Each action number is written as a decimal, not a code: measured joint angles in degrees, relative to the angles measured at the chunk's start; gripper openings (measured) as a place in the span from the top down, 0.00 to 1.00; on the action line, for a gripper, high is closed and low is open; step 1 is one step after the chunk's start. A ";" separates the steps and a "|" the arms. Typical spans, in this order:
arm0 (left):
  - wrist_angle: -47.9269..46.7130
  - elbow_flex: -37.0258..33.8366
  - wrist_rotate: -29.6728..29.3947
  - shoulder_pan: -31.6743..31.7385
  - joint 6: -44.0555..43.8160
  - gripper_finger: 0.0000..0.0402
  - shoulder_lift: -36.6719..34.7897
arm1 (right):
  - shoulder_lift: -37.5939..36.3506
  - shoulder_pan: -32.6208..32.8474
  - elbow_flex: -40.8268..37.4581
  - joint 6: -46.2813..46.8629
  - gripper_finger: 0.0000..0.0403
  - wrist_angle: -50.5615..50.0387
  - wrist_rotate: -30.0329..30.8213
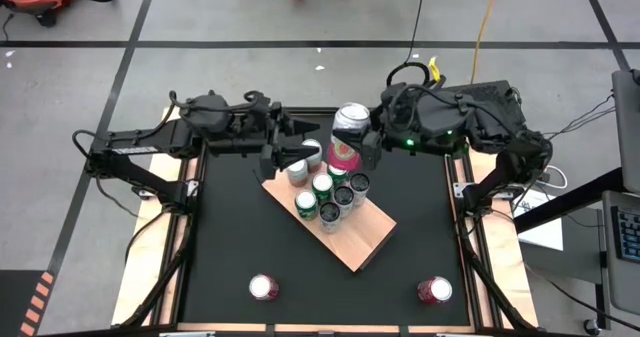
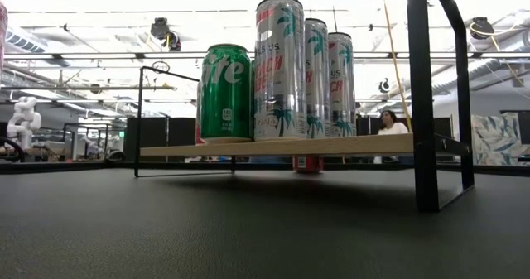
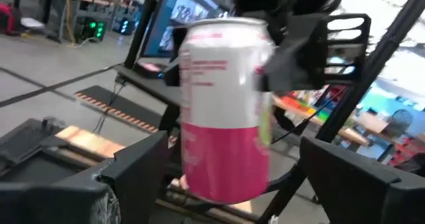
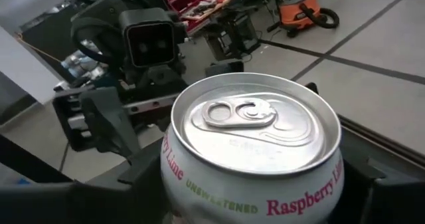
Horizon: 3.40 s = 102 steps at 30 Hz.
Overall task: Place canned beverage on shelf
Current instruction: Put the white and pink soda can aligned with the other white and pink soda cans
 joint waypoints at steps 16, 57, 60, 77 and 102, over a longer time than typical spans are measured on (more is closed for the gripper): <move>-5.69 0.00 5.49 1.13 -2.23 0.01 0.04 | 3.42 -0.23 0.00 -0.01 0.34 3.79 0.21; -1.95 -0.07 14.00 1.64 -1.53 0.26 5.73 | 3.50 -0.26 0.00 -3.33 0.28 5.21 -2.32; -1.57 -0.07 14.36 1.59 -1.97 0.26 5.73 | 3.07 -0.28 -0.02 -4.48 0.21 5.03 -3.23; 10.30 -0.09 13.30 1.53 -3.73 0.26 5.57 | 0.81 2.57 0.00 -7.82 0.06 3.36 -7.55; 10.07 -0.07 13.30 1.42 -2.03 0.26 5.57 | 3.43 1.99 -0.02 -7.81 0.22 6.80 -7.08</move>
